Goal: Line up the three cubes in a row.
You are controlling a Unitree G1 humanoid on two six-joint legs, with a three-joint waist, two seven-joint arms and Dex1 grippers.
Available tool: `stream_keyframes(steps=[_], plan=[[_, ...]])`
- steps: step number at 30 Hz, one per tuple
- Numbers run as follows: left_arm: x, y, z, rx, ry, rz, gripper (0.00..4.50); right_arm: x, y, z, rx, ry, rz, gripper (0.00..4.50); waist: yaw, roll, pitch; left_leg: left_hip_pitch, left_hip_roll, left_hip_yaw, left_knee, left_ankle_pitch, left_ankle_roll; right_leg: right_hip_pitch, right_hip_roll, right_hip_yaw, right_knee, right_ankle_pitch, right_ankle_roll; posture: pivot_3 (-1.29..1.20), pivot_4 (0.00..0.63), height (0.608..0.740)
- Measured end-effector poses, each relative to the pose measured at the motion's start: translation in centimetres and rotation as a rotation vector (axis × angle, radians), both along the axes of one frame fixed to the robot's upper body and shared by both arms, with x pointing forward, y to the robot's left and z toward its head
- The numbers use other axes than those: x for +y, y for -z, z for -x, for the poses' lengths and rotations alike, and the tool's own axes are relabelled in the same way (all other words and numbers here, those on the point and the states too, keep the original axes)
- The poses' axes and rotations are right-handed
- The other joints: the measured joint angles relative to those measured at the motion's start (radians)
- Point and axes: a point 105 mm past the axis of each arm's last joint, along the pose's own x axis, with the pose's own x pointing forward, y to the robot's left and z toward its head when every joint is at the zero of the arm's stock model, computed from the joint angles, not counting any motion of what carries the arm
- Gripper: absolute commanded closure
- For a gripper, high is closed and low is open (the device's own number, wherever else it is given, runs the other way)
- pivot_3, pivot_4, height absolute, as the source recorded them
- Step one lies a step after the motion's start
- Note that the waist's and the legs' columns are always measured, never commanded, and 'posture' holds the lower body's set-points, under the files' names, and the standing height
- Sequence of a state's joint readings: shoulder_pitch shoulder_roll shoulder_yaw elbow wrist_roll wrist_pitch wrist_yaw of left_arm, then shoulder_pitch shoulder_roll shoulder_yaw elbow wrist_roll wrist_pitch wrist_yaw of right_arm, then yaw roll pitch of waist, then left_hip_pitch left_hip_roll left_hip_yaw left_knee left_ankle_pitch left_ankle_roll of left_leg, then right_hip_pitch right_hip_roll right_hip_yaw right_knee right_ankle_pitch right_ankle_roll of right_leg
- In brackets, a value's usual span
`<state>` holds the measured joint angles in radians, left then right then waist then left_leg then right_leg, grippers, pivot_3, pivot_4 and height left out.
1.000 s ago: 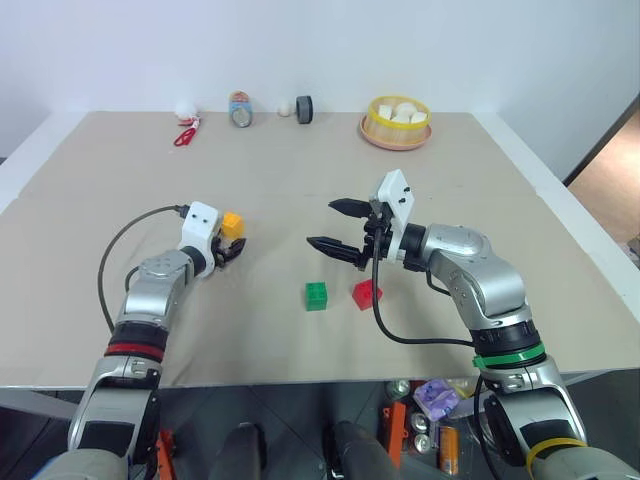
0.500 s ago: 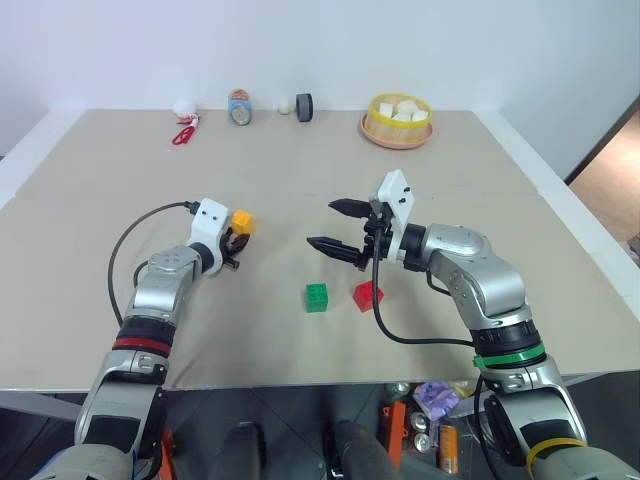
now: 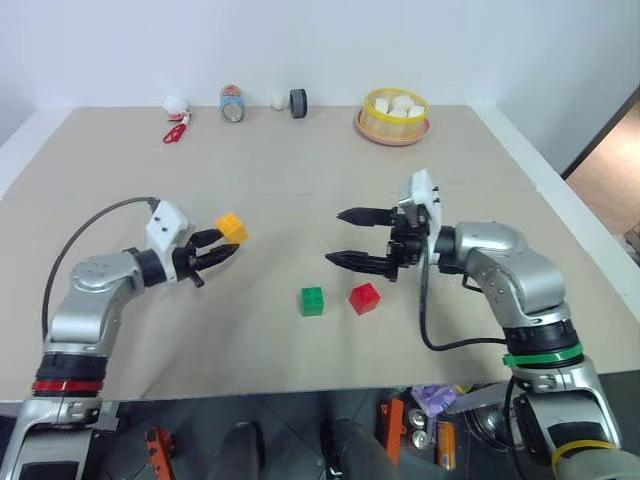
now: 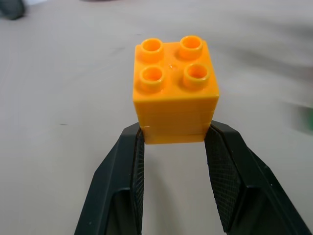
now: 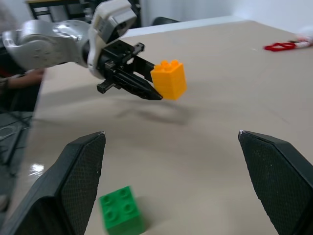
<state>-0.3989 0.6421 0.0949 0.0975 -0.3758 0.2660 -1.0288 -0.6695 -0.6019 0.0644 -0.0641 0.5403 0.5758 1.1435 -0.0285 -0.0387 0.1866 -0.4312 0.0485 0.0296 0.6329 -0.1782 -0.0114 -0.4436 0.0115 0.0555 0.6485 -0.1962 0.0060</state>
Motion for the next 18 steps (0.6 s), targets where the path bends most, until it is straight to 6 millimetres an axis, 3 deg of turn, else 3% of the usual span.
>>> stream_keyframes(steps=[8, 12, 18], plan=[[-1.0, 0.7, 3.4, 0.064, 0.198, -0.002, 3.26, -2.2, -2.1, 2.2, 0.021, -0.087, 0.0, 0.0, -0.001, 0.0, 0.0, 0.001, 0.0, 0.0, 0.0, 0.0, 0.0, 0.0, 0.0, 0.0, 0.0, 0.0, -0.001, 0.0, 0.15, 0.74], [-1.9, 2.9, 4.8, 0.068, 0.324, -0.144, 3.26, -2.9, -1.4, 2.9, 0.03, -0.088, 0.037, 0.0, 0.0, 0.0, 0.0, 0.001, 0.0, 0.001, 0.0, 0.0, 0.0, 0.0, 0.0, 0.0, 0.0, -0.001, -0.001, 0.0, 0.15, 0.74], [-1.7, 4.7, 4.7, 0.078, 0.37, -0.208, 3.26, -2.8, -1.2, 2.9, 0.026, -0.064, 0.035, 0.0, 0.0, 0.0, 0.0, 0.001, 0.001, 0.0, 0.001, 0.0, 0.0, 0.0, 0.0, 0.0, 0.0, -0.001, -0.001, 0.0, 0.15, 0.74]])
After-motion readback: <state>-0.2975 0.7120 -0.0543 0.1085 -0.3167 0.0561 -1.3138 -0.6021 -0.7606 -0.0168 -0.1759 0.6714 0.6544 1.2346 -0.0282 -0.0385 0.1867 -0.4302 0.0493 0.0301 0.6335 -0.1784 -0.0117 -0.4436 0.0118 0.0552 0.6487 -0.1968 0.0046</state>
